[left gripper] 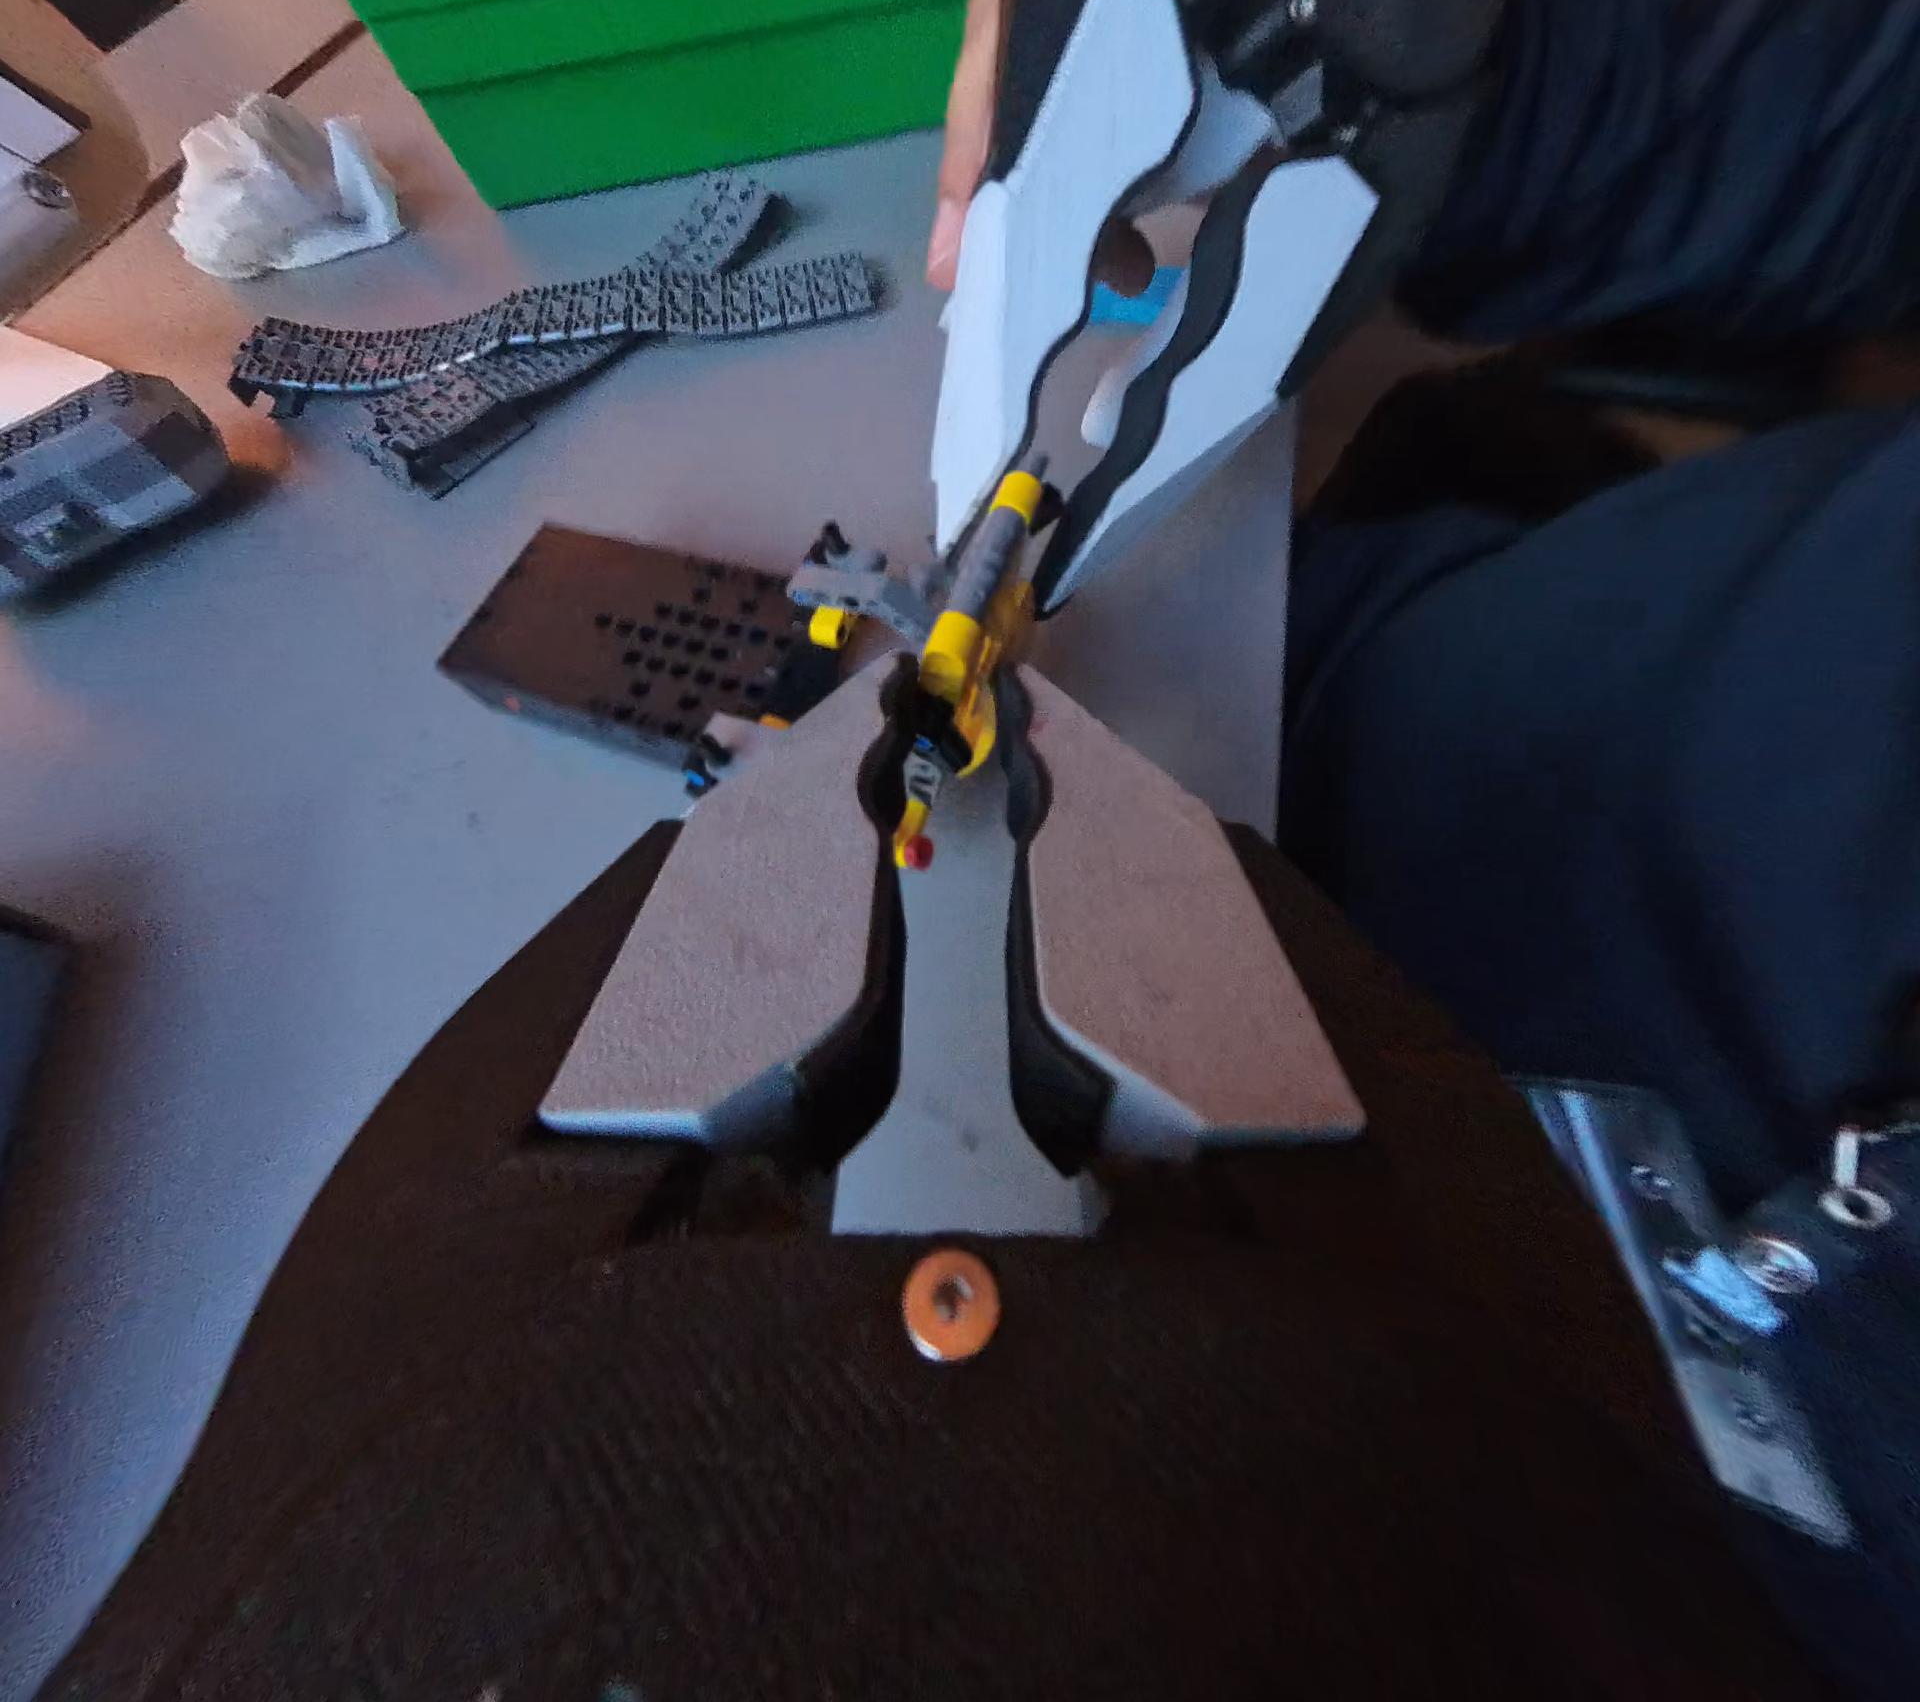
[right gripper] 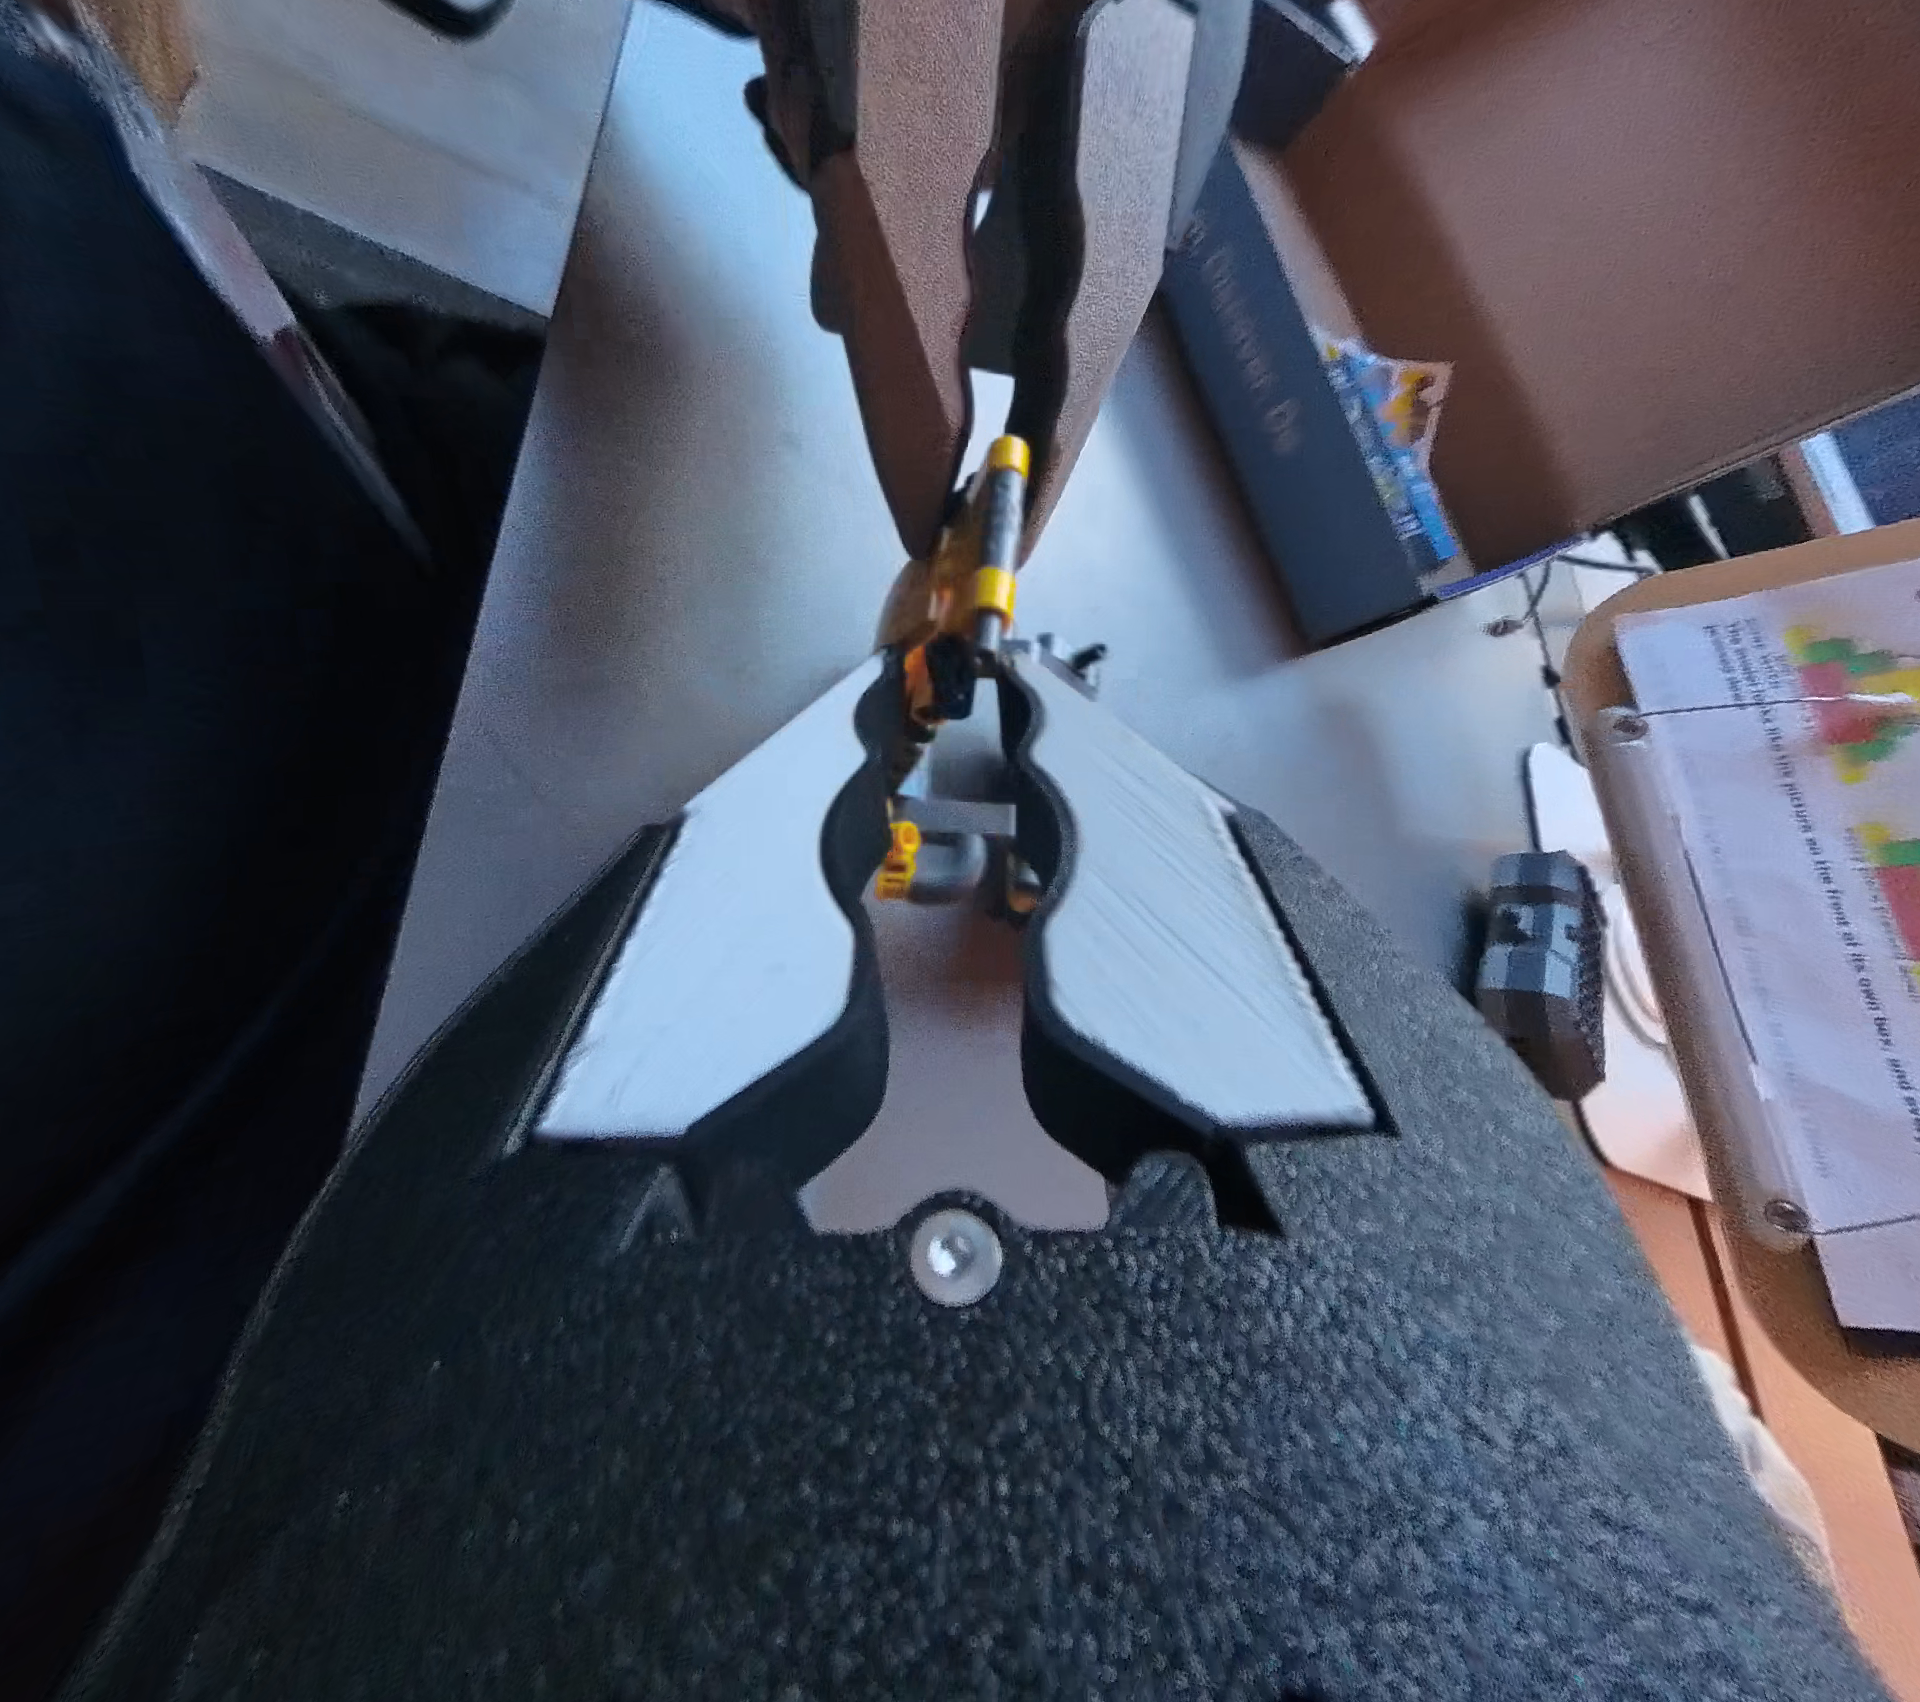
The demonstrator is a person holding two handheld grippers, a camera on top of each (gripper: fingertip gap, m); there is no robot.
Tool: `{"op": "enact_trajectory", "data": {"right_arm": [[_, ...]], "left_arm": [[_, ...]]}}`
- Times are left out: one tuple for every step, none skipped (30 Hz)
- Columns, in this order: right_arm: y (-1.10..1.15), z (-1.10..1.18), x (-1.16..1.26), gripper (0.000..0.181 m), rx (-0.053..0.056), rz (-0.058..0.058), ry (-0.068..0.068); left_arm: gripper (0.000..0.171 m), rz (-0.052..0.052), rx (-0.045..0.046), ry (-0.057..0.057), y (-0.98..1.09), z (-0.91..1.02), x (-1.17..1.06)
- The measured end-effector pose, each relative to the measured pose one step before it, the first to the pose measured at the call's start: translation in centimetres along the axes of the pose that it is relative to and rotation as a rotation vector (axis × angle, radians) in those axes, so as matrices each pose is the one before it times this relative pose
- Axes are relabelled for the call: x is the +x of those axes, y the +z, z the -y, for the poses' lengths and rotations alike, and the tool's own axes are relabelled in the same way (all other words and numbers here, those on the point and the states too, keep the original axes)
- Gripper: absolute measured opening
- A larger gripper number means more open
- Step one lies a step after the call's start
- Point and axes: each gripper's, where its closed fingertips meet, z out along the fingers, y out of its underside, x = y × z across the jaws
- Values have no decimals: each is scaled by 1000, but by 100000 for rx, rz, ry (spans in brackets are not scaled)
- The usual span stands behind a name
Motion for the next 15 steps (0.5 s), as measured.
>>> {"op": "enact_trajectory", "data": {"right_arm": [[-163, 300, 225, 14, 1685, -907, 1075], [-147, 232, 215, 14, 1934, -580, 1533], [-138, 224, 162, 14, 2332, 141, 2410], [-137, 189, 124, 13, 2276, 730, 3109], [-133, 189, 112, 12, 2301, 670, 2868], [-137, 175, 109, 10, 2119, 347, 2006], [-143, 123, 154, 10, 1514, -121, 1210], [-126, 69, 175, 10, 940, -189, 1182], [-103, 36, 108, 8, 565, 308, 1699], [-42, 9, 39, 7, 299, 750, 1981], [19, -68, 23, 7, -108, 552, 1631], [54, -133, 70, 7, -465, -135, 736], [62, -141, 38, 7, -483, -381, -269], [76, -165, -21, 6, -495, -178, -782], [55, -143, 3, 5, -431, -346, -768]], "left_arm": [[12, -859, 1682, -1488, -305, 435, 88], [12, -168, 1169, -956, -203, 331, 49], [12, 57, 847, -1597, -117, 262, 3], [12, -70, 331, -2427, -51, 150, -49], [12, -469, 392, -2940, -35, 83, -73], [12, -449, 996, -2889, -31, 73, -127], [12, -740, 570, -2720, -17, -71, -154], [12, -1106, 124, -2048, 18, -193, -108], [12, -1310, 528, -1619, 40, -137, -43], [12, -1251, 702, -1943, 49, -53, -8], [12, -913, 378, -2066, 57, -53, -60], [12, -387, 130, -1739, 66, -58, -104], [12, -294, 143, -1396, 55, -80, -85], [12, -28, 61, -833, 45, -108, -85], [12, 865, 742, -440, 7, 18, -188]]}}
